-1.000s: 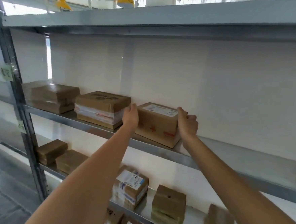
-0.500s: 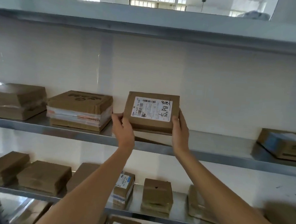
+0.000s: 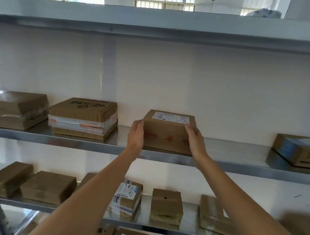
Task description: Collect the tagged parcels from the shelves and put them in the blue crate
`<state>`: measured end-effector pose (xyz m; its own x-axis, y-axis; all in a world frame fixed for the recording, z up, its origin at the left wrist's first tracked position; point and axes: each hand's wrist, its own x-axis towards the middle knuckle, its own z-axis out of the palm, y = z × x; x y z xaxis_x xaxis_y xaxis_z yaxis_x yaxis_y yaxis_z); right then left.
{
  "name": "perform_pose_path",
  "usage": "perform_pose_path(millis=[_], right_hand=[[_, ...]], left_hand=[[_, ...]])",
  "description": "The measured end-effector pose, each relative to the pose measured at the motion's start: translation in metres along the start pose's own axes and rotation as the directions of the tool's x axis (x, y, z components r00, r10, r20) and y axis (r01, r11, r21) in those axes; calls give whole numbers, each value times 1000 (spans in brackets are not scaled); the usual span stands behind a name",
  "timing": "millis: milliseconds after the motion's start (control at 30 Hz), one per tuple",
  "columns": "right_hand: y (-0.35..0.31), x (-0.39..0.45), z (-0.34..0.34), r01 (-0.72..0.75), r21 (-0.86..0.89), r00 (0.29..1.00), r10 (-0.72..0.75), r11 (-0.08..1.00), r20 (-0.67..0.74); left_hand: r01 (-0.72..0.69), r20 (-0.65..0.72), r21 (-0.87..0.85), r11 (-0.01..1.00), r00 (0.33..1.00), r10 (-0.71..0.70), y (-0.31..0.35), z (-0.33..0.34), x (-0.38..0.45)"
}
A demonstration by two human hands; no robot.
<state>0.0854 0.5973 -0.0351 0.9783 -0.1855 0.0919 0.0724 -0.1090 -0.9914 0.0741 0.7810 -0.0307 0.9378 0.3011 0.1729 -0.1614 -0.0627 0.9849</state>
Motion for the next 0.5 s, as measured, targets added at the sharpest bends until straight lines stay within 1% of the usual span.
perform_pose_path(millis=[33,67,100,133,167,200,233,300,367,400,433,467,500], right_hand=[[-2,-1,3,24,-6,999,-24,1000,-41],[-4,-3,6,76,-38,989,-80,996,-122],[-8,-7,10,149,-100,958,-169,984,-231],[-14,-12,13,231,-180,900,-280,956,-334],[-19,-19,17,314,-265,825,-400,912,-399],[-25,-25,23,393,-349,754,-516,851,-406],[-30,-30,33,468,-419,697,-616,778,-367],[-41,-40,60,604,-495,620,-758,625,-202],[-51,-47,97,706,-475,594,-804,525,-6],[-53,-50,116,734,-459,598,-797,500,88],[-52,-52,136,743,-445,617,-770,500,165],[-49,-54,158,733,-425,651,-728,531,215],[-46,-55,179,706,-392,698,-675,590,240]], left_hand=[[7,5,-7,1000,1000,-7,-1,0,-2],[3,-4,-24,1000,1000,-3,-2,-1,-3],[-28,-36,-31,999,999,27,-2,-5,-4],[-74,-79,-15,997,994,72,-1,-11,-4],[-127,-114,25,992,985,129,1,-20,-2],[-182,-124,92,979,973,192,1,-32,2],[-240,-109,171,955,959,261,2,-46,6],[-340,-89,293,894,921,379,5,-78,17],[-404,-139,373,835,866,481,12,-110,29],[-426,-166,415,804,833,527,14,-126,35],[-439,-182,465,769,802,569,15,-141,42],[-445,-202,521,728,765,612,15,-158,49],[-436,-230,582,686,721,654,15,-176,56]])
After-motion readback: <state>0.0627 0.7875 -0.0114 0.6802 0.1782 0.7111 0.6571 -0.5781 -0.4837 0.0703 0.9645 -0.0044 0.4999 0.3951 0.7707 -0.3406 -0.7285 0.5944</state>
